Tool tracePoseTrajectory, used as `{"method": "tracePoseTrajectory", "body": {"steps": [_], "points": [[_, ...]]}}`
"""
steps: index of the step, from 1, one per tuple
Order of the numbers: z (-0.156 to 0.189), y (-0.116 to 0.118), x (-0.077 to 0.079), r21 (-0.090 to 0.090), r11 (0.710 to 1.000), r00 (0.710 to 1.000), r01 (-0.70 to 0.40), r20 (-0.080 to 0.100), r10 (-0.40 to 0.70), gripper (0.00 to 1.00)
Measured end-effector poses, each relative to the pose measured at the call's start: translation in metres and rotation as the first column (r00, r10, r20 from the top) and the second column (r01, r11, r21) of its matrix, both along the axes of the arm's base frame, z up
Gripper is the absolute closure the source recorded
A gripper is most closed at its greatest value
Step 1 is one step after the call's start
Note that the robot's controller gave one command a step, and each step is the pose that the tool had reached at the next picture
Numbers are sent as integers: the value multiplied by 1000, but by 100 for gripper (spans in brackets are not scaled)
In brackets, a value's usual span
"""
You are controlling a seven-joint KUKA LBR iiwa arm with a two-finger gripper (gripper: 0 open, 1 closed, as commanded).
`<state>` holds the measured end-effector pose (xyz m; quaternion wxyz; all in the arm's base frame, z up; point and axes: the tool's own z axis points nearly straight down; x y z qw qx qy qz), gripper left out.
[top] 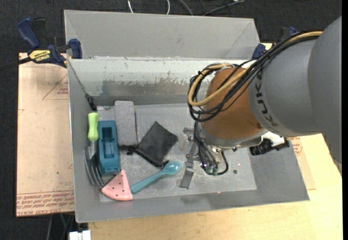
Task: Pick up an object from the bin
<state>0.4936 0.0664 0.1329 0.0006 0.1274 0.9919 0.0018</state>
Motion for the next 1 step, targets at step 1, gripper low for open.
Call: {"method": "tracePoseTrajectory", "body": {"steps": [1], "points": [[-10,19,-4,-1,1000,1000,10,2,-10,0]]}}
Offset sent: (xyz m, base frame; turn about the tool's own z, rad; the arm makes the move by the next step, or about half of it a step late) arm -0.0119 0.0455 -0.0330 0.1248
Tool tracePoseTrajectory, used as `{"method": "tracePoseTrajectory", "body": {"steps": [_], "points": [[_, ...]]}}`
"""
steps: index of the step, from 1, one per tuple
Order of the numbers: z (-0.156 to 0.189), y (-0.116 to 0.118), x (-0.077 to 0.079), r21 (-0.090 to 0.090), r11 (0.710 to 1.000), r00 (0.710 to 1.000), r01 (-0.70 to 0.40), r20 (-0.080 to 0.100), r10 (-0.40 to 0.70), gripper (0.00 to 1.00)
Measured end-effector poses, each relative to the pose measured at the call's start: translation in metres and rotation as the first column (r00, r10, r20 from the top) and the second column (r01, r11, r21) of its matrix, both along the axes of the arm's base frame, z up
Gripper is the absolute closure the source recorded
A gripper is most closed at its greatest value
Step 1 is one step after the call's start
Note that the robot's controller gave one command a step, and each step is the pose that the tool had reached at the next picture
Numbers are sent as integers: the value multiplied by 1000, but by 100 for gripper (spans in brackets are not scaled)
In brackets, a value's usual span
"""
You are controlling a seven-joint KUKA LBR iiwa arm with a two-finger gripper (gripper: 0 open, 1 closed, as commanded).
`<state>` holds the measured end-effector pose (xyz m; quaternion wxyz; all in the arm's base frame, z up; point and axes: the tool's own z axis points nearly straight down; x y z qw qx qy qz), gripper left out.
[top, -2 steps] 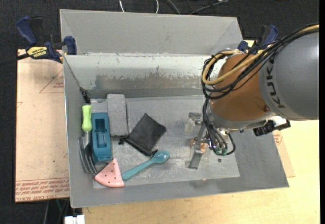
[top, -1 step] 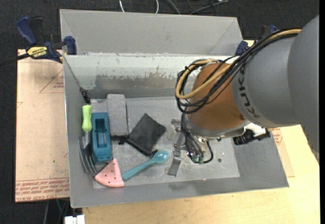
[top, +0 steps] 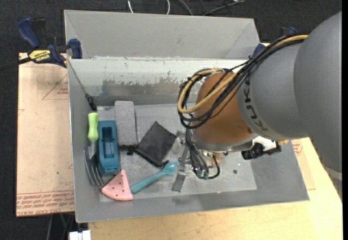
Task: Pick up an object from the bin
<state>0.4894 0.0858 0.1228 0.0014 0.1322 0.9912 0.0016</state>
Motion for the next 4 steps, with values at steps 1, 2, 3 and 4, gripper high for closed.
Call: {"method": "tracePoseTrajectory", "body": {"steps": [1,2,3,4], "points": [[-15,12,-5,0,997,997,78,-2,-78,0],[-53,16,5,-2,998,998,60,0,-60,100],[-53,16,5,-2,998,998,59,1,-59,100],[16,21,-3,-3,1000,1000,-22,-4,22,100]]}}
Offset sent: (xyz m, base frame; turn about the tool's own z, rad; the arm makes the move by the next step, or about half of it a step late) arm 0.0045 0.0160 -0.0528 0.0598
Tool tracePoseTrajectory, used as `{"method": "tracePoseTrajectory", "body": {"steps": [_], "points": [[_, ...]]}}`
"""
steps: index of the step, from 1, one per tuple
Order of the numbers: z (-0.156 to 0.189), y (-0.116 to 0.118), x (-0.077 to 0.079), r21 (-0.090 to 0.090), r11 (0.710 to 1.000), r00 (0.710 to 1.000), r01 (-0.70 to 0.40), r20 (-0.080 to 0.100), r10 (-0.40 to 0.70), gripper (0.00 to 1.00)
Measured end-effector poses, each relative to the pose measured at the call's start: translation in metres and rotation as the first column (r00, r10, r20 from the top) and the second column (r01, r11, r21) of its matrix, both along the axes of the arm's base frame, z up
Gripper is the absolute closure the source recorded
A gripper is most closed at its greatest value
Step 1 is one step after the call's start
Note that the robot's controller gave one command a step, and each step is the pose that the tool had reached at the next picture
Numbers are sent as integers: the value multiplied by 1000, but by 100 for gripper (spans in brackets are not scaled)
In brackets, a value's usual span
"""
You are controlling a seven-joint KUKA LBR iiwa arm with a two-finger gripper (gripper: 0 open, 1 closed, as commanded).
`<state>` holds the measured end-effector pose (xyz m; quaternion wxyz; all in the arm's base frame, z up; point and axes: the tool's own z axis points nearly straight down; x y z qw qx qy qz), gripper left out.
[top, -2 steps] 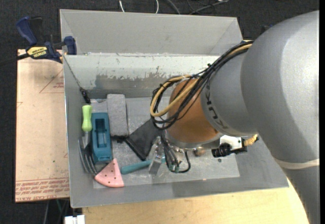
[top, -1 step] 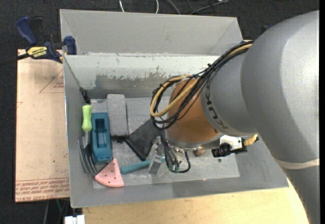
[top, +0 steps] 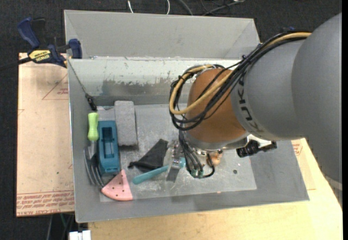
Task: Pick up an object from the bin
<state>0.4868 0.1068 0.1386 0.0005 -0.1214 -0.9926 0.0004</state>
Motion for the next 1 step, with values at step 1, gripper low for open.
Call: {"method": "tracePoseTrajectory", "body": {"steps": [1], "points": [[63,-8,12,-1,997,997,83,-3,-83,100]]}}
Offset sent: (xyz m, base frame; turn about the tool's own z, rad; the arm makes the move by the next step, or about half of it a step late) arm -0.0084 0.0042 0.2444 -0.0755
